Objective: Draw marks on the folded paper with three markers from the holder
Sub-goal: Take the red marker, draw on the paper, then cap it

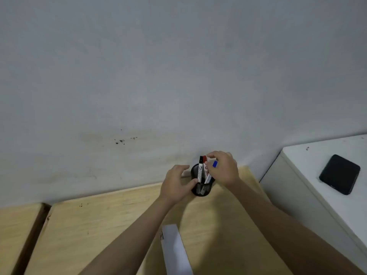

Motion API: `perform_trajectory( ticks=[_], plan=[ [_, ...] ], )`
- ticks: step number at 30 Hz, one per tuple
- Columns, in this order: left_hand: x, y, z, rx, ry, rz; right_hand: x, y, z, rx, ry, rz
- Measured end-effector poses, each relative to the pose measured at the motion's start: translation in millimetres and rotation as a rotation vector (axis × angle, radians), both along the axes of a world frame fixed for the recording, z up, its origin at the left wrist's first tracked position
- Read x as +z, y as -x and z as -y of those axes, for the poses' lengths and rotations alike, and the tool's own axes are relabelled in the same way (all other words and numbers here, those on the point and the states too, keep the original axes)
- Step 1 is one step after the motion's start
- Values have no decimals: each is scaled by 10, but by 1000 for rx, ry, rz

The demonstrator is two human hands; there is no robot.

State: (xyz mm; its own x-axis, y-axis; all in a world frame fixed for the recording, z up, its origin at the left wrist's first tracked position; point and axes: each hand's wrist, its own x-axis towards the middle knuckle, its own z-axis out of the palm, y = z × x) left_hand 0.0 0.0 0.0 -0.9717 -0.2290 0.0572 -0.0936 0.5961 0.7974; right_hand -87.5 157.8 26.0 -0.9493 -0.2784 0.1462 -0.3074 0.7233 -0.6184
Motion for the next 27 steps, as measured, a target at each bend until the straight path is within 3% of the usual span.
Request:
perform_trajectory(
  ticks=[10,20,27],
  plan=[
    [-387,229,-105,59,-17,69,-387,230,202,-216,70,-175],
    [-519,228,-109,103,-39,63,-463,286,270,-181,136,-162],
    [-470,218,-101,88,58,66,8,165,73,-113,245,-280]
  ],
)
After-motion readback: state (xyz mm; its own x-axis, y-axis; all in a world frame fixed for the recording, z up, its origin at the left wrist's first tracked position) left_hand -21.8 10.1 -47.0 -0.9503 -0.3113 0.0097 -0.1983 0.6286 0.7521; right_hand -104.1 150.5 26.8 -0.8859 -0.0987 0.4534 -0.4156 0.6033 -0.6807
